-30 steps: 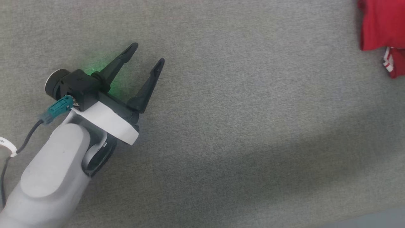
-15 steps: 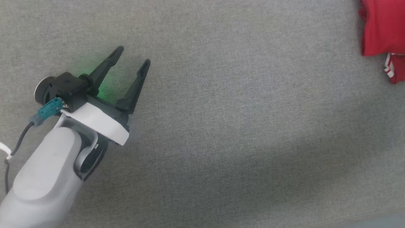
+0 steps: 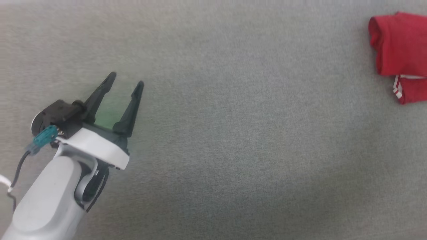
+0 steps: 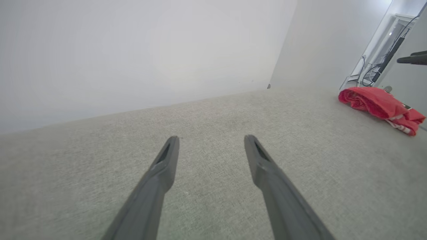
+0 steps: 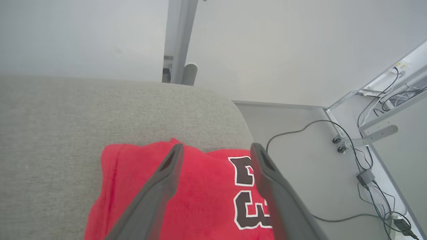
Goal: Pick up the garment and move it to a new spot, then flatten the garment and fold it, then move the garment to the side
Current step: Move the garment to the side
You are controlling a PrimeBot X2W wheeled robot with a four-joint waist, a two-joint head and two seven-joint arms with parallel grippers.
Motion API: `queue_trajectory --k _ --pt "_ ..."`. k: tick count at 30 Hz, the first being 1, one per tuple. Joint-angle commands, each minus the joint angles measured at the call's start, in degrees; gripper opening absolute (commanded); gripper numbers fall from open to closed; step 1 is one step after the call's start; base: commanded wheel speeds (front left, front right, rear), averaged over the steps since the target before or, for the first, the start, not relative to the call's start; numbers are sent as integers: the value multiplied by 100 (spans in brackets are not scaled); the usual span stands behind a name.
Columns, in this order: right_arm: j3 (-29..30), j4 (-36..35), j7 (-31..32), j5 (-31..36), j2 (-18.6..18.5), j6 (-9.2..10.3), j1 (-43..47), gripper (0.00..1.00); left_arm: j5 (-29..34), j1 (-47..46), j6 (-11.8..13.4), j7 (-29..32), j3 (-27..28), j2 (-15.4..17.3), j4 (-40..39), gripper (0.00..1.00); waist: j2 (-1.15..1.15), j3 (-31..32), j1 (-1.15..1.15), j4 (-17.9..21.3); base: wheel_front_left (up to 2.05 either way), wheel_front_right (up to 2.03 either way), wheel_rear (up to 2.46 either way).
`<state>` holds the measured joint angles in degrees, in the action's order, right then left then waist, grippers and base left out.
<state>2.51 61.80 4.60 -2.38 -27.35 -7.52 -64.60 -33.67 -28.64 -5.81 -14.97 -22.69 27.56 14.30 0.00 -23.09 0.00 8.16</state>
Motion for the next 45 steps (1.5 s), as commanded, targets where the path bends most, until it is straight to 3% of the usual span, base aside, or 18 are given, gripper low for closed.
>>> queue_trajectory --k 1,13,25,36,45 --pt "-56 -3 -81 -99 45 6 128 100 -23 145 38 -18 89 -6 -25 100 0 235 0 -133 0 0 0" --pt "-750 -416 -756 -813 375 6 934 100 79 1086 168 -21 661 -111 -90 100 0 1206 0 -562 0 0 0" --pt "-1262 -1192 -1345 -1504 387 6 2121 100 66 1881 125 -22 1345 -203 -109 100 0 1933 0 -809 0 0 0" --pt "-1119 -2033 -1673 -1610 493 6 3210 100 273 2618 1 -22 2054 -427 -374 100 0 2315 0 -813 0 0 0" --pt "-547 -2804 -1763 -1376 749 6 4233 100 573 2951 -110 -22 2406 -585 -441 100 0 2409 0 -775 0 0 0"
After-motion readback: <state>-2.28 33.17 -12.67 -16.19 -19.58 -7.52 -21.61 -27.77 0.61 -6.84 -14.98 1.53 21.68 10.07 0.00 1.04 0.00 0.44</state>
